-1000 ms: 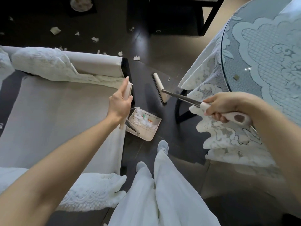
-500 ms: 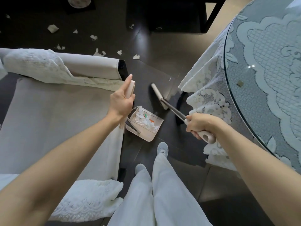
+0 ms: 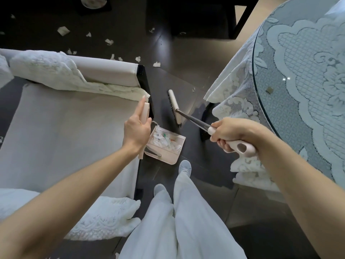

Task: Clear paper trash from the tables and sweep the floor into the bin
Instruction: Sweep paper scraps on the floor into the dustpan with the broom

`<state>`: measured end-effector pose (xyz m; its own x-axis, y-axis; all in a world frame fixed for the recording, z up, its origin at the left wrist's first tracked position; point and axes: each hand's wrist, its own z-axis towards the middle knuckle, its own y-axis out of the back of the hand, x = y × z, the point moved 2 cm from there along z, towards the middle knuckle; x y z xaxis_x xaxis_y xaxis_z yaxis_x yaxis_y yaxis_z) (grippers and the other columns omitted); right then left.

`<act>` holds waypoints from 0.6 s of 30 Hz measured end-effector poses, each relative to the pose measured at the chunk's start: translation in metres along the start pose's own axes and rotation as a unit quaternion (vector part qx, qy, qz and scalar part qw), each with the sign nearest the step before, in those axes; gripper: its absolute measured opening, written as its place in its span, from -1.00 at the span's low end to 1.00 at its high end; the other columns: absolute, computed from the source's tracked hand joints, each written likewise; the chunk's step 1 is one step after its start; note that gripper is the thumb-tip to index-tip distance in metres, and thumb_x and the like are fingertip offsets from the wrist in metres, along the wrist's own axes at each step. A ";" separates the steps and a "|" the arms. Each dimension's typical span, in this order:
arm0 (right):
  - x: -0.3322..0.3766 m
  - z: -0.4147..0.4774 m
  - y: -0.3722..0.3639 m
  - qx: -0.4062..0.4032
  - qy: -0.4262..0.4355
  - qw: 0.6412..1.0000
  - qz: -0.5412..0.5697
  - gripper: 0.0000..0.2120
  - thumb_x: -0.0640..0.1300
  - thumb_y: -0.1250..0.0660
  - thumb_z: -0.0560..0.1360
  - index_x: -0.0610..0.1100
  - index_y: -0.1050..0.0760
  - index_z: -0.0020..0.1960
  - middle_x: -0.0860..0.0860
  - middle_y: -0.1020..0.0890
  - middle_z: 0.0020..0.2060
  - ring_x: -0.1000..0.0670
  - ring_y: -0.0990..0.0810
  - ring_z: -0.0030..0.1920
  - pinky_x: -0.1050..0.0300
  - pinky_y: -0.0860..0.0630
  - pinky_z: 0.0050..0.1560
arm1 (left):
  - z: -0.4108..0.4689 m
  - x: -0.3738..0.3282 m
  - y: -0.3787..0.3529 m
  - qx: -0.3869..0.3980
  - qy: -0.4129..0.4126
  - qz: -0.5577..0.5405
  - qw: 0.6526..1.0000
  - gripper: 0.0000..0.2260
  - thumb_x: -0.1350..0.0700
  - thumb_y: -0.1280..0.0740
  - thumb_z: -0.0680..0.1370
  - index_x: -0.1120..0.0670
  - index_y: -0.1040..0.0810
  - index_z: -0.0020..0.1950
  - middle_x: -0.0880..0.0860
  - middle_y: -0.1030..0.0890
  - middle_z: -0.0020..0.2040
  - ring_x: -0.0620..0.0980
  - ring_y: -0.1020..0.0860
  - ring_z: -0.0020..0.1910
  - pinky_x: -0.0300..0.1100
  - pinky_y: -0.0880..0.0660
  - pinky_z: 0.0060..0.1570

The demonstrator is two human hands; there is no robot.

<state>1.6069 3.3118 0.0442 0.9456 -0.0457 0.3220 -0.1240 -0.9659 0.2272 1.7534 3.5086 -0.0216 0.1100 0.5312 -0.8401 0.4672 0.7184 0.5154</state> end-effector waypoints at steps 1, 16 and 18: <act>0.001 0.001 -0.003 0.001 0.003 1.000 0.013 -0.72 -0.38 -0.15 0.57 -0.23 -0.39 0.26 -0.05 -0.38 -0.41 0.11 -0.32 -0.59 0.34 -0.30 -0.61 | -0.005 0.002 0.004 -0.003 0.006 0.000 1.000 -0.39 0.22 -0.29 0.56 -0.21 -0.19 0.51 -0.16 -0.43 0.25 0.11 -0.59 0.11 0.09 -0.55 0.11; 0.009 0.049 -0.104 0.085 -0.027 0.967 0.239 -0.85 -0.37 -0.11 0.56 -0.20 -0.31 -0.15 -0.02 -0.33 -0.48 0.12 -0.28 -0.68 0.39 -0.27 -0.65 | -0.055 0.026 0.029 -0.007 0.019 0.058 0.998 -0.41 0.19 -0.27 0.59 -0.16 -0.14 0.53 -0.05 -0.55 0.04 0.02 -0.56 -0.23 0.01 -0.58 0.03; 0.001 0.052 -0.107 0.074 -0.042 0.976 0.202 -0.86 -0.37 -0.10 0.54 -0.23 -0.33 -0.17 -0.03 -0.34 -0.48 0.11 -0.29 -0.67 0.38 -0.29 -0.61 | -0.054 0.027 0.031 -0.010 0.016 0.062 0.998 -0.42 0.19 -0.27 0.58 -0.15 -0.15 0.53 -0.03 -0.58 -0.02 0.06 -0.57 -0.26 0.01 -0.60 -0.02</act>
<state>1.6365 3.4015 -0.0275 0.8503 -0.4460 0.2793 -0.4536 -0.8903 -0.0406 1.7233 3.5691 -0.0190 0.1380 0.6306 -0.7637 0.4339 0.6547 0.6190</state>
